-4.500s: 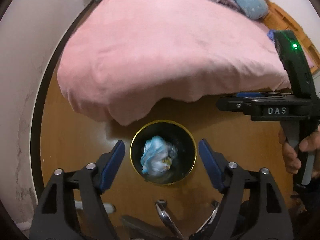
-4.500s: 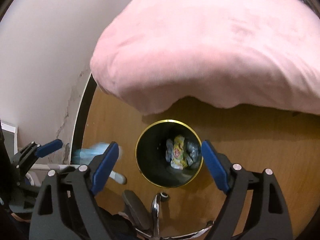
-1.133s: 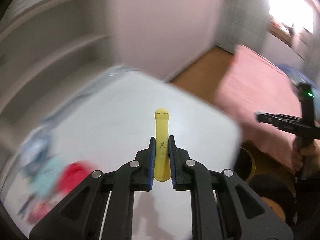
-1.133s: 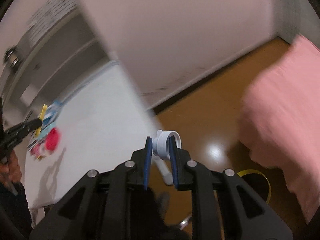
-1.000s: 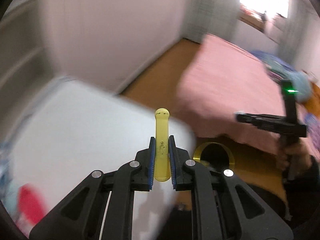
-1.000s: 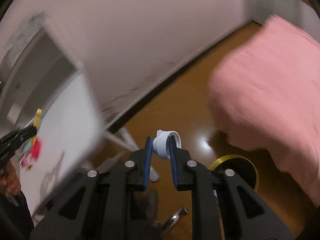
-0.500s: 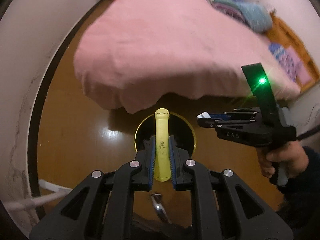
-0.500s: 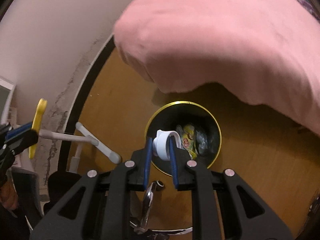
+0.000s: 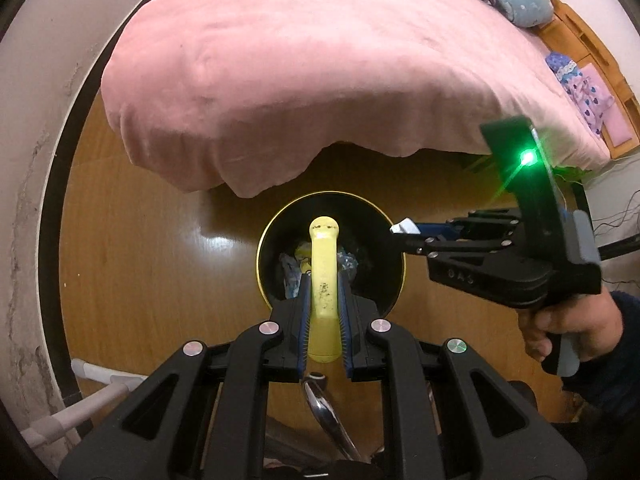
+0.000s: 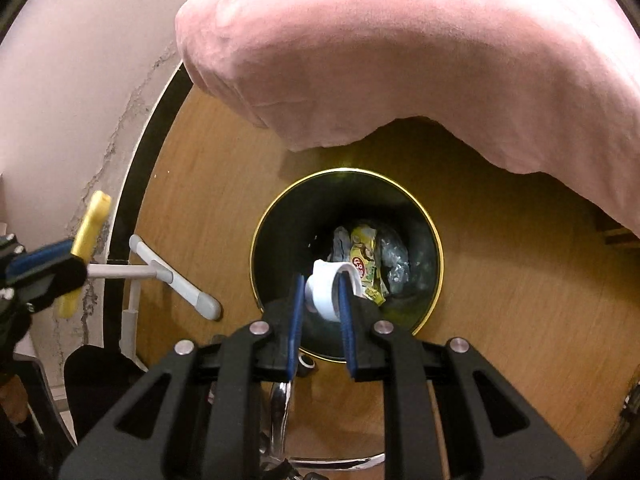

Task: Collect trash
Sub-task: 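Carry both items over the black bin and open both tools to drop them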

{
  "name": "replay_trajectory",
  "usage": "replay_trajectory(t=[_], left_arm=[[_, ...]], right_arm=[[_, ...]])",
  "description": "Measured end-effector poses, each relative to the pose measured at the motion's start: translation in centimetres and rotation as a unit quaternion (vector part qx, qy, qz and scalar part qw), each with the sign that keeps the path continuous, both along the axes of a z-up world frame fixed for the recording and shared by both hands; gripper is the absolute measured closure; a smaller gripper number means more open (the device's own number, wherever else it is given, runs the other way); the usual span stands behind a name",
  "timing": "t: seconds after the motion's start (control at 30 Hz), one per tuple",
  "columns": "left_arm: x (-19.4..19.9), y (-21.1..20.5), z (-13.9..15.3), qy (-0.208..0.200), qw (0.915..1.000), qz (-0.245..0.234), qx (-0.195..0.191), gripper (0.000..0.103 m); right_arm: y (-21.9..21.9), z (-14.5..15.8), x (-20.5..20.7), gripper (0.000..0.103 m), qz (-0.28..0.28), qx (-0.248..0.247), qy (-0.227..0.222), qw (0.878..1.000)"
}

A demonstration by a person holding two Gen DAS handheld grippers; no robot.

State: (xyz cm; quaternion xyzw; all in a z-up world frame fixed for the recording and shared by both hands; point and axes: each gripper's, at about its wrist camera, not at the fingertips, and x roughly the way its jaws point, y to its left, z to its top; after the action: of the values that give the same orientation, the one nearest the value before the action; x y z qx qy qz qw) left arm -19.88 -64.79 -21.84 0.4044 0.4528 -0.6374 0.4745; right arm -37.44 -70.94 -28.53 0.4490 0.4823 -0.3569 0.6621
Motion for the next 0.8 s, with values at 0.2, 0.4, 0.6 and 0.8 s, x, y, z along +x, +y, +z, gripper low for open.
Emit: replay_trajectory(t=[0.2,0.4,0.6,0.8], left_arm=[[-0.5,-0.2,-0.6,0.003,1.0000,0.000,0.009,0.091],[-1.5,-0.4,-0.3,0.007,0.9999,-0.012,0.004,0.091],[-2.3,-0.6,1.4,0.014,0.9996,-0.021,-0.012,0.081],[-1.5,0.7,4.7,0.008,0.9983,-0.001,-0.057,0.028]], right_arm=[[-0.4,0.9,-0.7,0.036,-0.010,-0.011,-0.017,1.000],[-0.9,3.0,-2.1,0.036,-0.041,-0.030,-0.027,0.998],[-1.3,6.9,-3.9,0.033,-0.072,-0.061,-0.052,0.994],[-1.0,11.5,-3.6,0.030,-0.073,-0.094,-0.077,0.990]])
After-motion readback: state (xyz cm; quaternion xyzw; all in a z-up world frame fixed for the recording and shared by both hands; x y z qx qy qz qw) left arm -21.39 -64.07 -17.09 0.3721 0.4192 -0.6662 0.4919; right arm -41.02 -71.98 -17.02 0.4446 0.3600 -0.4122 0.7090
